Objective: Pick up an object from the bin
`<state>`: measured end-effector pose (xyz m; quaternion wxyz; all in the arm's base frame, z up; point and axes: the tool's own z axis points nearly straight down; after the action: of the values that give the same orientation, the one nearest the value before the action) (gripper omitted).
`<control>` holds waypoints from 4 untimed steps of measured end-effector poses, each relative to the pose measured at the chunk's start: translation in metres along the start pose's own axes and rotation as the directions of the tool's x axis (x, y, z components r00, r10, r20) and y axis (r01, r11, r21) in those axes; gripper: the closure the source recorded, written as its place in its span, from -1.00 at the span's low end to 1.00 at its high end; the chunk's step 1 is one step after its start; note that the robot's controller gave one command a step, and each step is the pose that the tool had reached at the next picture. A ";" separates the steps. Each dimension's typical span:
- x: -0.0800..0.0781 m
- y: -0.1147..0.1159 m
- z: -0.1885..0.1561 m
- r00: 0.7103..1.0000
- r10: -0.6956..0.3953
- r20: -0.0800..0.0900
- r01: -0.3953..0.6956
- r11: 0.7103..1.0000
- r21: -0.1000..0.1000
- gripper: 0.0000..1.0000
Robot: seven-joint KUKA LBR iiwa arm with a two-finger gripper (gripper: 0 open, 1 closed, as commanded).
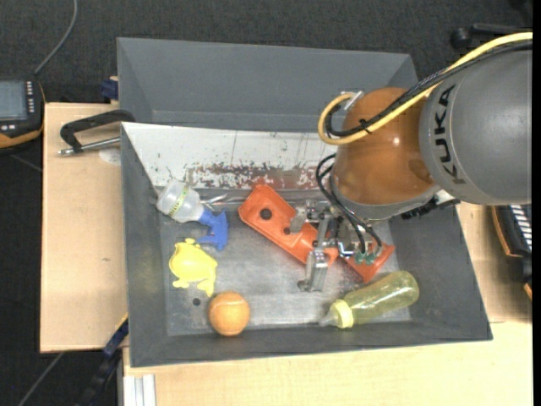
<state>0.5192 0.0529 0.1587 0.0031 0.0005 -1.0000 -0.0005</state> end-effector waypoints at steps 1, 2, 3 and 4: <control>-0.001 0.000 -0.005 1.000 0.001 0.007 -0.001 1.000 0.000 -1.00; -0.025 -0.012 0.040 0.989 0.147 0.011 -0.146 0.989 -0.003 -1.00; -0.032 -0.017 0.089 0.973 0.231 0.006 -0.231 0.973 -0.003 -1.00; -0.032 -0.021 0.087 0.971 0.240 0.011 -0.240 0.971 -0.006 -1.00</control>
Offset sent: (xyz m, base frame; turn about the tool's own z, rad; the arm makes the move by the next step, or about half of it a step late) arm 0.0401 -0.0239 -0.0887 0.2759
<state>0.5510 0.0319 0.0713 -0.0026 -0.1201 -0.9928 -0.0026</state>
